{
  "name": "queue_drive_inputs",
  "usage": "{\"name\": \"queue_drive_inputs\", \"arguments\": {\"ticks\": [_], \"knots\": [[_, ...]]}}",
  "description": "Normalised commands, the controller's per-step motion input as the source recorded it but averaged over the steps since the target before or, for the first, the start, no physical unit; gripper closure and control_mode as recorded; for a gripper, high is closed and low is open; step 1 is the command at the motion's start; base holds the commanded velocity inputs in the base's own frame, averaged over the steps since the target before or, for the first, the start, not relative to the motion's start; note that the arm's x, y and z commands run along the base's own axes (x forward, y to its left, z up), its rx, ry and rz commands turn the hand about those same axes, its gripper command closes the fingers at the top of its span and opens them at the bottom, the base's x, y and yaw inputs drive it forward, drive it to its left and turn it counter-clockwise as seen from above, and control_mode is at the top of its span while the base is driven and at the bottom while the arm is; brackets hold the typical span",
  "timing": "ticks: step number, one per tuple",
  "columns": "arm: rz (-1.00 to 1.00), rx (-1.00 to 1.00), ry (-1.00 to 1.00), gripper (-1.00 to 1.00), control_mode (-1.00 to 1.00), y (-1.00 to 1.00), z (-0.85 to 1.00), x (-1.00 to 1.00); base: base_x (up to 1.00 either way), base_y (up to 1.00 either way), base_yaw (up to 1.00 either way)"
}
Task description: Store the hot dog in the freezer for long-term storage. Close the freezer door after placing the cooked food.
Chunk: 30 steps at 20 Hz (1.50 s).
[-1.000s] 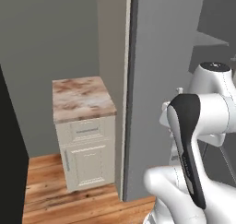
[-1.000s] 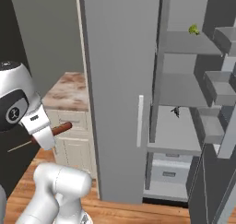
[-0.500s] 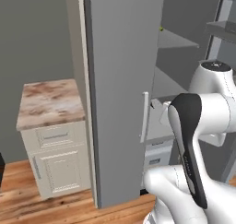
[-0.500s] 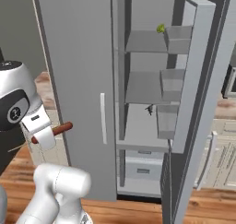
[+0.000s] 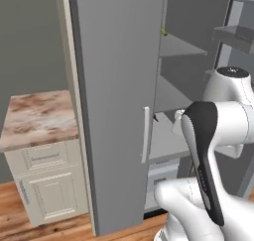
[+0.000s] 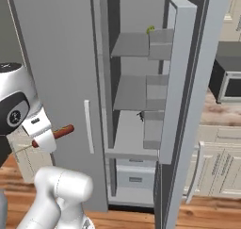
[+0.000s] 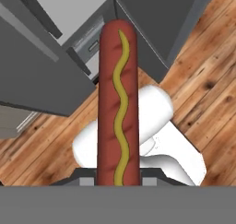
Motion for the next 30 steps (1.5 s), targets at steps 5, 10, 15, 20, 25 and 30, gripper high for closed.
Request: {"name": "queue_drive_inputs", "arguments": {"ticks": [5, 10, 15, 20, 25, 30], "knots": [[0.0, 0.0, 0.0, 1.0, 1.0, 0.0, 0.0, 0.0, 0.39, -0.28, -0.08], [0.0, 0.0, 0.0, 1.0, 1.0, 0.0, 0.0, 0.0, 0.26, -0.26, -0.03], [0.0, 0.0, 0.0, 1.0, 1.0, 0.0, 0.0, 0.0, 0.25, -0.27, -0.03], [0.0, 0.0, 0.0, 1.0, 1.0, 0.0, 0.0, 0.0, 0.08, -0.42, -0.12], [0.0, 0.0, 0.0, 1.0, 1.0, 0.0, 0.0, 0.0, 0.07, -0.14, -0.24], [0.0, 0.0, 0.0, 1.0, 1.0, 0.0, 0.0, 0.0, 0.18, 0.0, -0.28]]}}
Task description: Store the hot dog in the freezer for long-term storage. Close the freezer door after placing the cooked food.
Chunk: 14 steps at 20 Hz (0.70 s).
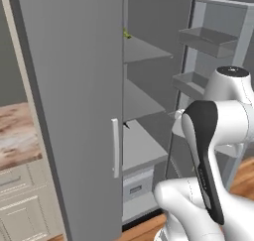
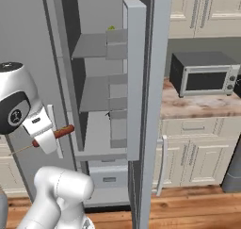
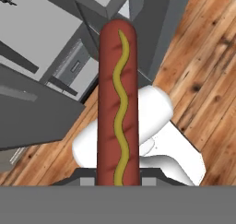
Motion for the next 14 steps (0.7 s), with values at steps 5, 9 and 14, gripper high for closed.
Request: {"name": "queue_drive_inputs", "arguments": {"ticks": [5, 9, 14], "knots": [[0.0, 0.0, 0.0, 1.0, 1.0, 0.0, 0.0, 0.0, 0.34, 0.0, -0.08], [0.0, 0.0, 0.0, 1.0, 1.0, 0.0, 0.0, 0.0, 0.51, 0.0, -0.05], [0.0, 0.0, 0.0, 1.0, 1.0, 0.0, 0.0, 0.0, 0.51, 0.0, -0.01]]}}
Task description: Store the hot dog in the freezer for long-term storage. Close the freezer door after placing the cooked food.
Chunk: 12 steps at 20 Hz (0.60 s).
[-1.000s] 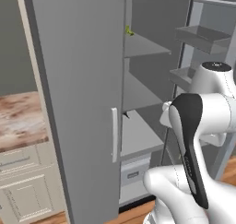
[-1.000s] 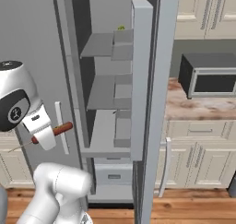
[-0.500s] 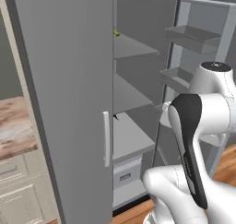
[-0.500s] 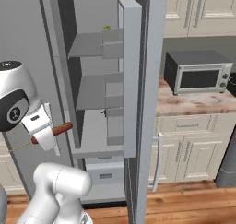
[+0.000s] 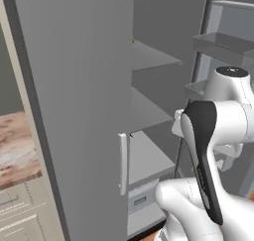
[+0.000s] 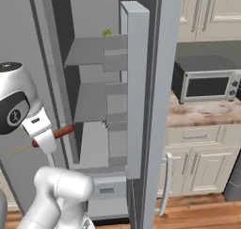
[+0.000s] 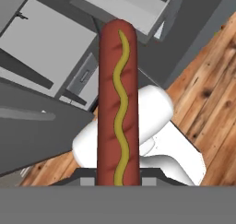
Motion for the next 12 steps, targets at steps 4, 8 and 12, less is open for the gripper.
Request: {"name": "queue_drive_inputs", "arguments": {"ticks": [4, 8, 12], "knots": [[0.0, 0.0, 0.0, 1.0, 1.0, 0.0, 0.0, 0.0, 0.41, -0.07, 0.0], [0.0, 0.0, 0.0, 1.0, 1.0, 0.0, 0.0, 0.0, 0.29, -0.26, 0.0], [0.0, 0.0, 0.0, 1.0, 1.0, 0.0, 0.0, 0.0, 0.36, -0.19, 0.0]]}}
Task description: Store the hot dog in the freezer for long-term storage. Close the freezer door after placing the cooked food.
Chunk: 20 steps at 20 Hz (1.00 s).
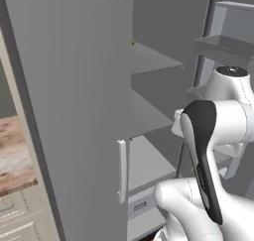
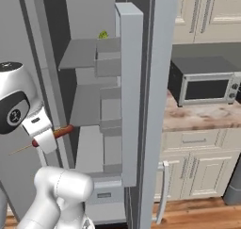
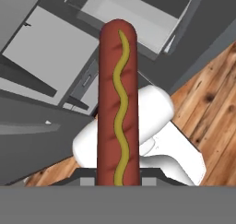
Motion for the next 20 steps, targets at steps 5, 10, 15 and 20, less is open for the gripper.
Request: {"name": "queue_drive_inputs", "arguments": {"ticks": [5, 10, 15, 20], "knots": [[0.0, 0.0, 0.0, 1.0, 1.0, 0.0, 0.0, 0.0, 0.43, -0.03, 0.0], [0.0, 0.0, 0.0, 1.0, 1.0, 0.0, 0.0, 0.0, 0.55, -0.02, 0.0], [0.0, 0.0, 0.0, 1.0, 1.0, 0.0, 0.0, 0.0, 0.3, -0.23, 0.0], [0.0, 0.0, 0.0, 1.0, 1.0, 0.0, 0.0, 0.0, 0.19, -0.3, 0.0]]}}
